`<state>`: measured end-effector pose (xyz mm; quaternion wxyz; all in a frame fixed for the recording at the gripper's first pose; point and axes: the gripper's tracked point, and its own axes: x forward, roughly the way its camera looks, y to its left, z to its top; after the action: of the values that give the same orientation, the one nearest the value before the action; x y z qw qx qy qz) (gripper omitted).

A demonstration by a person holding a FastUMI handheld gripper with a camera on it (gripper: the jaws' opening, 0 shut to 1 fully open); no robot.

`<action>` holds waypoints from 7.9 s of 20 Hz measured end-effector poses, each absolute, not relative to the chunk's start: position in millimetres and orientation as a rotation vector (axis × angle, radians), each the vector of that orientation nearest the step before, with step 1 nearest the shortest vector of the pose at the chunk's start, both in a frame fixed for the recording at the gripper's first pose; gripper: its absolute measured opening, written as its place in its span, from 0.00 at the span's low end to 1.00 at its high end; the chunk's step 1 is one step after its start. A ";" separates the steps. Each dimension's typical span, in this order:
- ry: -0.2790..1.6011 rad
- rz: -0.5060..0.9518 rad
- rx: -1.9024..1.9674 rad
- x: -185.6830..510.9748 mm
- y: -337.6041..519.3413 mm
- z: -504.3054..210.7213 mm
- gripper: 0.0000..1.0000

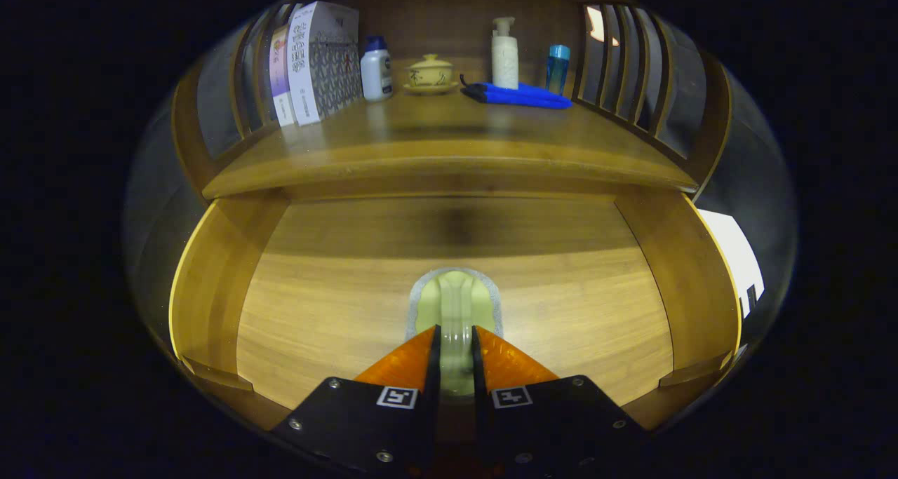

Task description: Pull open the drawer, take out the items inside it, and place them on the countertop above the cabinet.

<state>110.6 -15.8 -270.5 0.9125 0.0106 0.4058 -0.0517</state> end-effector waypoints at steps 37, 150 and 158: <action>0.303 -0.134 0.042 151.4 -30.4 -70.2 0.13; 0.247 -0.087 -0.102 184.8 -39.2 -245.6 0.94; 0.162 -0.063 -0.096 167.0 -60.3 -187.0 0.95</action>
<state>167.0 -60.3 -187.0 0.9951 -0.0478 0.0807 -0.0314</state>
